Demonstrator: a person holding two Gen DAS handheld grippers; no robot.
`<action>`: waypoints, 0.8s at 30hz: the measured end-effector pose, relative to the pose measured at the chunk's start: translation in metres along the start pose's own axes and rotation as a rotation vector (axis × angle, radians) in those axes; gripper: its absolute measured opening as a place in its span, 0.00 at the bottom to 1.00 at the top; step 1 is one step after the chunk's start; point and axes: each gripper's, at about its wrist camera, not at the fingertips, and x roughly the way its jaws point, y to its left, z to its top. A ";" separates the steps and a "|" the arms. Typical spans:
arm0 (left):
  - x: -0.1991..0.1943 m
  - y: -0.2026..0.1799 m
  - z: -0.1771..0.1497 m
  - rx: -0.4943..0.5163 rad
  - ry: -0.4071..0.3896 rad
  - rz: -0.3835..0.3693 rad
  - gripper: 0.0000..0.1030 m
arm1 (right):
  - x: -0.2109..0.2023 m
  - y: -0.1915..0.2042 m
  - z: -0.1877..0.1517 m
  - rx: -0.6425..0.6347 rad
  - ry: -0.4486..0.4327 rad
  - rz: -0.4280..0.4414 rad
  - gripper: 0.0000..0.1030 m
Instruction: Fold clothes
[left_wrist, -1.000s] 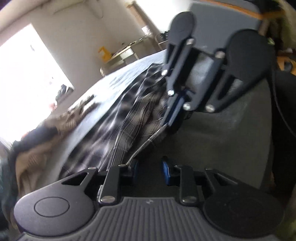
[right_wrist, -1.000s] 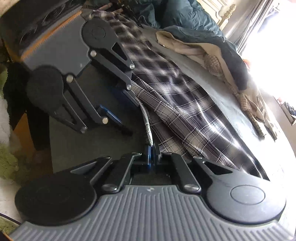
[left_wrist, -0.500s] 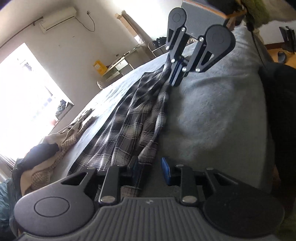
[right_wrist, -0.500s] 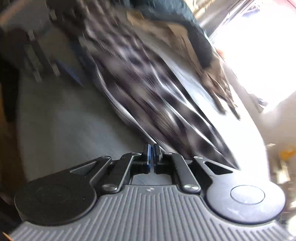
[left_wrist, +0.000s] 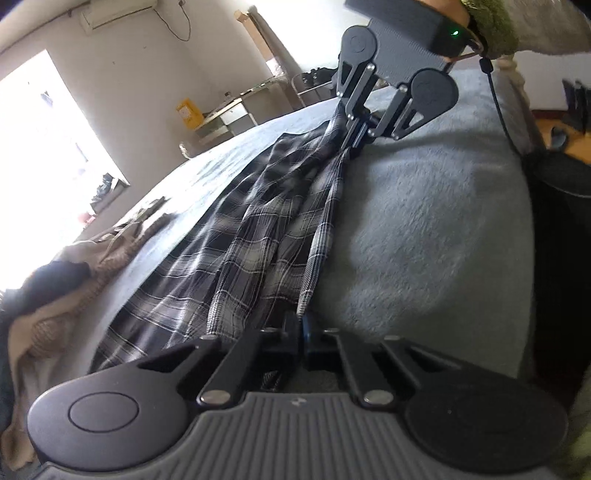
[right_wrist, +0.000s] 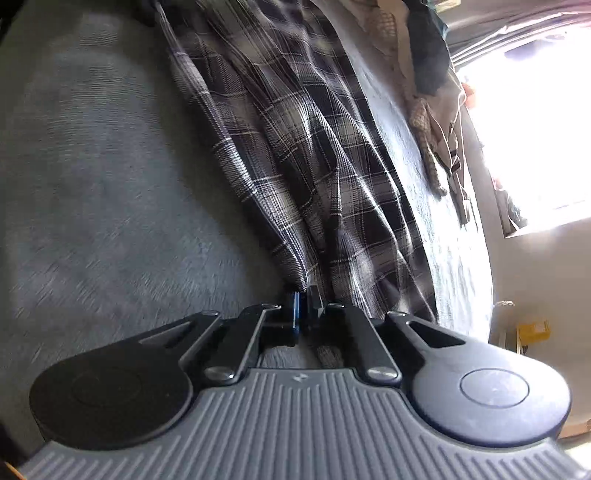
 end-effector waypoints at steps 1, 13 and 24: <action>-0.001 0.002 0.000 -0.005 -0.002 -0.011 0.03 | -0.003 -0.001 -0.003 0.016 0.004 0.014 0.01; 0.003 0.002 -0.008 0.011 0.007 -0.031 0.03 | -0.017 -0.055 -0.095 0.959 -0.012 0.078 0.11; 0.001 -0.004 -0.007 0.021 0.011 -0.013 0.03 | 0.015 -0.089 -0.199 1.899 -0.103 0.143 0.21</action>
